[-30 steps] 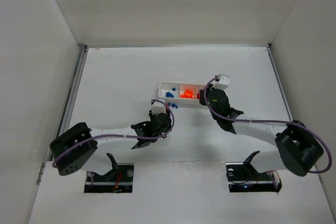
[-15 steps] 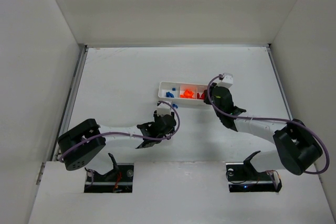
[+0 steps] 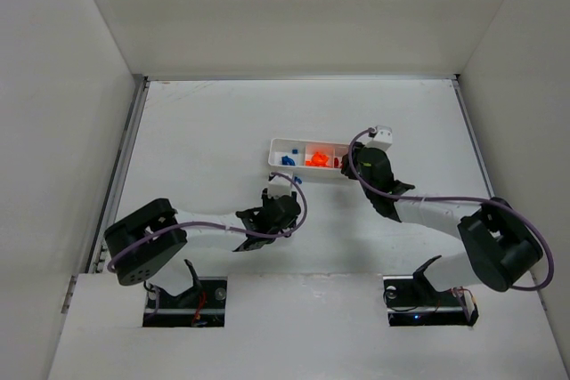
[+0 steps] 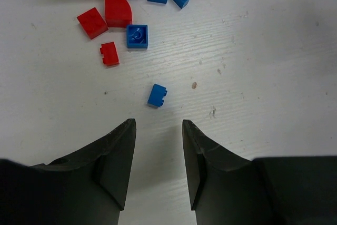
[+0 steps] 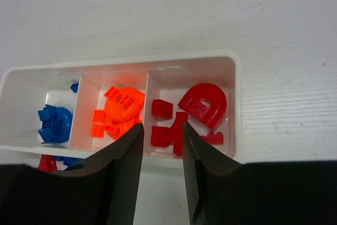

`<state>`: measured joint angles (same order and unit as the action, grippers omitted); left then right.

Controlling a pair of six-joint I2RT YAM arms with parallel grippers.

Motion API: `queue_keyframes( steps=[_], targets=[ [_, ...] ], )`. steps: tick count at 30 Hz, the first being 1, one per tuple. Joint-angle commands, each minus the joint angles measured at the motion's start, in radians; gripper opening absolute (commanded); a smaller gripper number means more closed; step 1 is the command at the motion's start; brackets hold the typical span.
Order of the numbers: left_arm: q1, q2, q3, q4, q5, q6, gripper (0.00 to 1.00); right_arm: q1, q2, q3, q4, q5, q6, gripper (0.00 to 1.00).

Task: Sort the legos into containers by color

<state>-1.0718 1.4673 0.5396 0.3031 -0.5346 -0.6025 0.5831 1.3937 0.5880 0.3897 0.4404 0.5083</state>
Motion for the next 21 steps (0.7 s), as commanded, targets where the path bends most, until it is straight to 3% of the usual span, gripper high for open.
queue_keyframes(
  steps=[1,6,15,21],
  targets=[
    [0.002,0.022,0.04,0.019,-0.034,0.024,0.38,-0.001,-0.035,-0.005,0.038,0.006,-0.007,0.41],
    [0.01,0.073,0.066,0.024,-0.061,0.053,0.36,-0.001,-0.042,-0.027,0.054,0.006,-0.002,0.41],
    [0.019,0.133,0.082,0.057,-0.068,0.089,0.24,0.002,-0.036,-0.036,0.067,0.006,0.004,0.4],
    [0.02,0.148,0.092,0.07,-0.068,0.102,0.11,0.01,-0.047,-0.045,0.072,0.006,0.007,0.4]
  ],
)
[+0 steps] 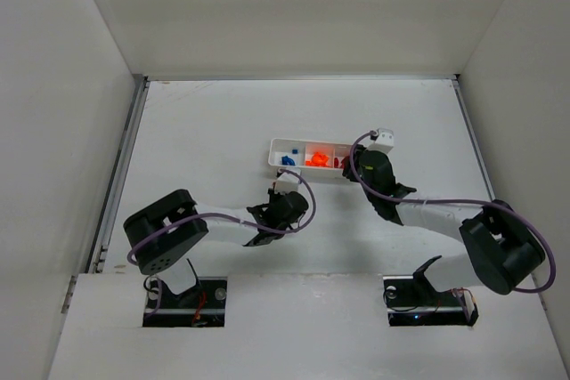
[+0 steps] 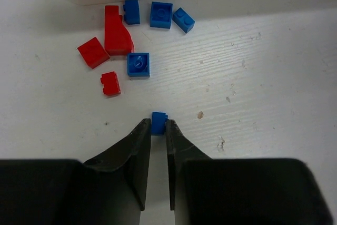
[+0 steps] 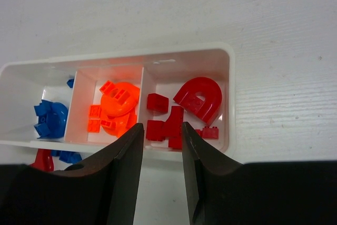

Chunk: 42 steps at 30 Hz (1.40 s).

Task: Sort the legos into containers by color

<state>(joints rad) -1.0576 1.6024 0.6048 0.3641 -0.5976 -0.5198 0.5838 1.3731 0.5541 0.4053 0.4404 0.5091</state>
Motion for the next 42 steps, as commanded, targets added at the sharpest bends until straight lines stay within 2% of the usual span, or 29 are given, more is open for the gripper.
queue_keyframes(
  steps=[1,7,12,20,26,29,33,37,42],
  targets=[
    [0.005,0.01,0.029,0.012,0.001,0.023,0.09,0.011,-0.028,-0.013,0.056,0.006,0.006,0.4],
    [-0.014,-0.14,0.044,-0.011,0.016,0.033,0.07,0.012,-0.078,-0.036,0.058,0.006,0.005,0.4],
    [0.06,-0.257,0.076,-0.044,0.036,0.032,0.09,0.02,-0.134,-0.062,0.055,0.006,0.006,0.39],
    [0.231,-0.135,0.205,-0.039,0.15,-0.005,0.1,0.09,-0.178,-0.072,0.04,0.0,-0.001,0.23],
    [0.294,-0.009,0.296,-0.039,0.18,-0.02,0.11,0.198,-0.178,-0.054,0.009,-0.026,-0.032,0.24],
    [0.307,0.034,0.317,-0.039,0.179,-0.028,0.13,0.237,-0.148,-0.045,0.009,-0.025,-0.029,0.26],
    [0.314,0.03,0.309,-0.036,0.165,-0.046,0.27,0.293,-0.082,-0.019,0.018,-0.026,-0.014,0.27],
    [0.327,-0.048,0.256,-0.019,0.163,-0.055,0.35,0.375,0.032,0.036,0.033,-0.02,0.009,0.3],
    [0.351,-0.188,0.133,-0.007,0.153,-0.106,0.36,0.478,0.222,0.141,0.069,0.014,0.043,0.33]
  ],
)
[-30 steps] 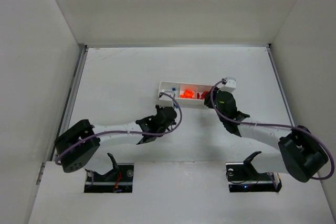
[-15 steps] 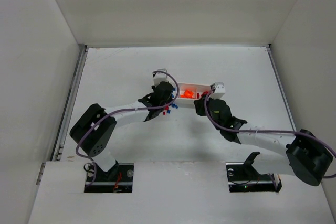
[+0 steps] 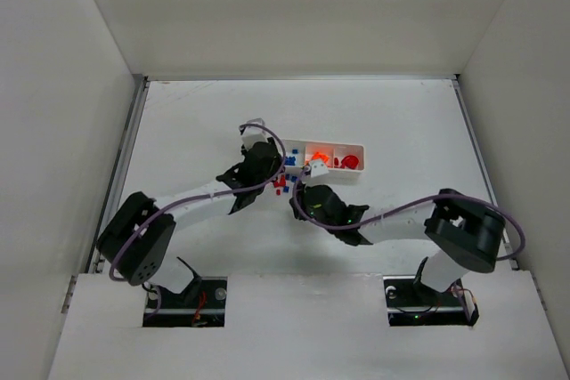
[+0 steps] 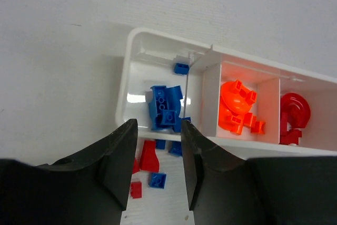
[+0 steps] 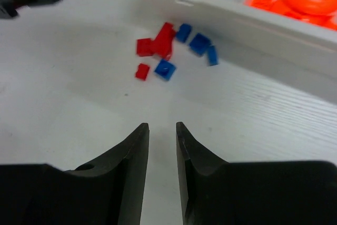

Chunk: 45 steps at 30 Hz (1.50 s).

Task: Sort the legos into containers by color

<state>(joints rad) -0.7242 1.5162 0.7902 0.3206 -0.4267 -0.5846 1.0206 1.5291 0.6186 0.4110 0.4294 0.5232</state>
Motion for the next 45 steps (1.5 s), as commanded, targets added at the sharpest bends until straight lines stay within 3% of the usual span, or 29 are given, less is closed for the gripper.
queue_keyframes(
  steps=[1,7,14,38,41,45],
  targets=[
    [0.022,-0.129,-0.08,0.037,-0.017,-0.05,0.36,0.055,0.098,0.102,0.061,0.026,0.031,0.34],
    [0.05,-0.296,-0.225,0.023,-0.009,-0.087,0.36,0.072,0.23,0.204,0.04,0.069,0.041,0.4],
    [0.052,-0.404,-0.318,0.005,-0.018,-0.109,0.36,0.063,0.322,0.273,0.014,0.094,0.046,0.4],
    [0.015,-0.521,-0.434,-0.021,-0.015,-0.119,0.36,0.049,0.453,0.395,-0.107,0.235,0.075,0.37],
    [0.007,-0.522,-0.433,-0.029,-0.015,-0.119,0.36,0.049,0.473,0.414,-0.106,0.229,0.074,0.33],
    [-0.013,-0.537,-0.437,-0.055,-0.021,-0.11,0.34,0.049,0.482,0.415,-0.097,0.23,0.08,0.18]
  ],
)
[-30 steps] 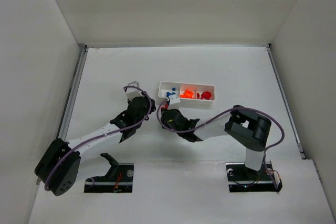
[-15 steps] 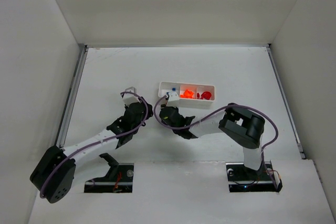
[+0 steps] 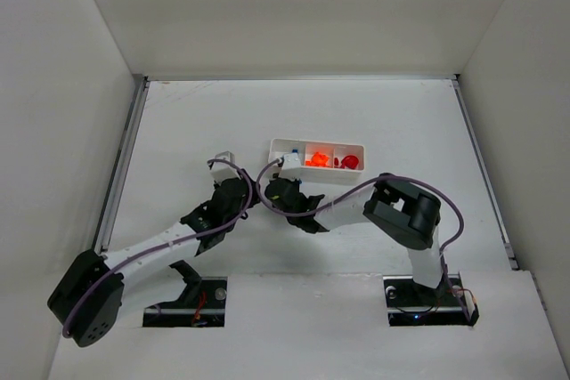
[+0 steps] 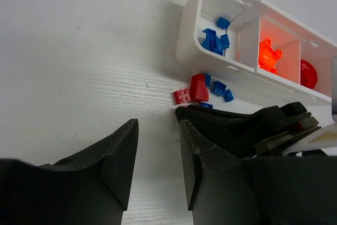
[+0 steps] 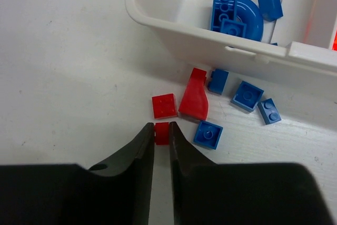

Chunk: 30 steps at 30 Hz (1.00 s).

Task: Sort the legos into containers by color

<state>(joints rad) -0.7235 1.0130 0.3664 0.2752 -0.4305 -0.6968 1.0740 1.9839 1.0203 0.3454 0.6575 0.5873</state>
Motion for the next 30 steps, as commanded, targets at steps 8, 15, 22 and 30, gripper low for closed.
queue_keyframes(
  steps=[8,15,22,30],
  targets=[
    [-0.026,-0.086,-0.037,-0.056,-0.036,0.003,0.34,0.005,-0.206,-0.133,0.038,0.013,0.032,0.13],
    [-0.136,0.042,0.043,-0.007,-0.039,0.01,0.34,-0.061,-0.474,-0.285,0.038,0.004,0.003,0.14],
    [-0.254,0.209,0.126,0.058,-0.091,0.042,0.34,-0.257,-0.596,-0.364,0.033,-0.059,-0.053,0.14],
    [-0.257,0.409,0.22,0.058,-0.103,0.075,0.35,-0.418,-0.593,-0.374,0.038,-0.117,-0.084,0.16]
  ],
)
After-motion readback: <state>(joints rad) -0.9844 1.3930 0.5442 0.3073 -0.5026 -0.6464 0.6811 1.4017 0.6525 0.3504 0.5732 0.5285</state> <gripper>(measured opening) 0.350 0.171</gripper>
